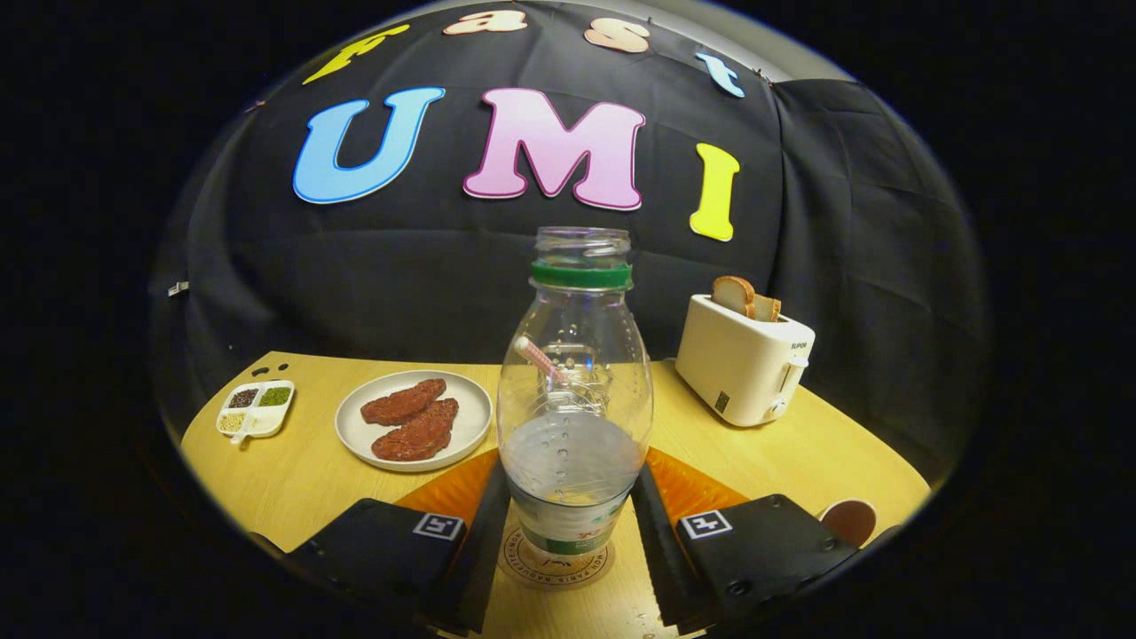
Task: Take the bottle from table, then pour the juice into the cup, finally place the bottle on the coaster
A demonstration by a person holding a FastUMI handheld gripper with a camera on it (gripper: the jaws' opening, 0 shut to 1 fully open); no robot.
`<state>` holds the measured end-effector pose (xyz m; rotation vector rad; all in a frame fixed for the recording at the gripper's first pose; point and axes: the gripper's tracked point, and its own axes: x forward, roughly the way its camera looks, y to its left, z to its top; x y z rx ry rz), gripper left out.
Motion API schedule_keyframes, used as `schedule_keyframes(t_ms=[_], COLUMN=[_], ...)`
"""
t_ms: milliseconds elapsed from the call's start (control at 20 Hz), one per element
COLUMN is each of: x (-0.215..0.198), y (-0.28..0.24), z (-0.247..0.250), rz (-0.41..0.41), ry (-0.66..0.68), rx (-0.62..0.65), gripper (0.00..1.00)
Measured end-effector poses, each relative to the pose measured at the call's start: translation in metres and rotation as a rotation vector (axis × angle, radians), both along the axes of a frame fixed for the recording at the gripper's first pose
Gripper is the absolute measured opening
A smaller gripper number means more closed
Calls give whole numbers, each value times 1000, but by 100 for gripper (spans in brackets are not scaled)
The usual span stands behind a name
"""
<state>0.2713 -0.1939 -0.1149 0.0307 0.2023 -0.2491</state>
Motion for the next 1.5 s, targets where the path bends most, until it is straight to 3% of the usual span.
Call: schedule_keyframes(t_ms=[550, 600, 650, 850, 1150, 1500], x=[-6, -7, -8, -24, -78, -162], y=[2, 5, 6, 8, 16, 38], z=[-12, -14, -11, -5, 6, 67], rz=[-2, 8, 13, 7, -2, 10], ry=[20, 20, 15, 18, 2, -97], rx=[27, 31, 29, 12, 18, -5], gripper=[80, 83, 100, 98, 98, 98])
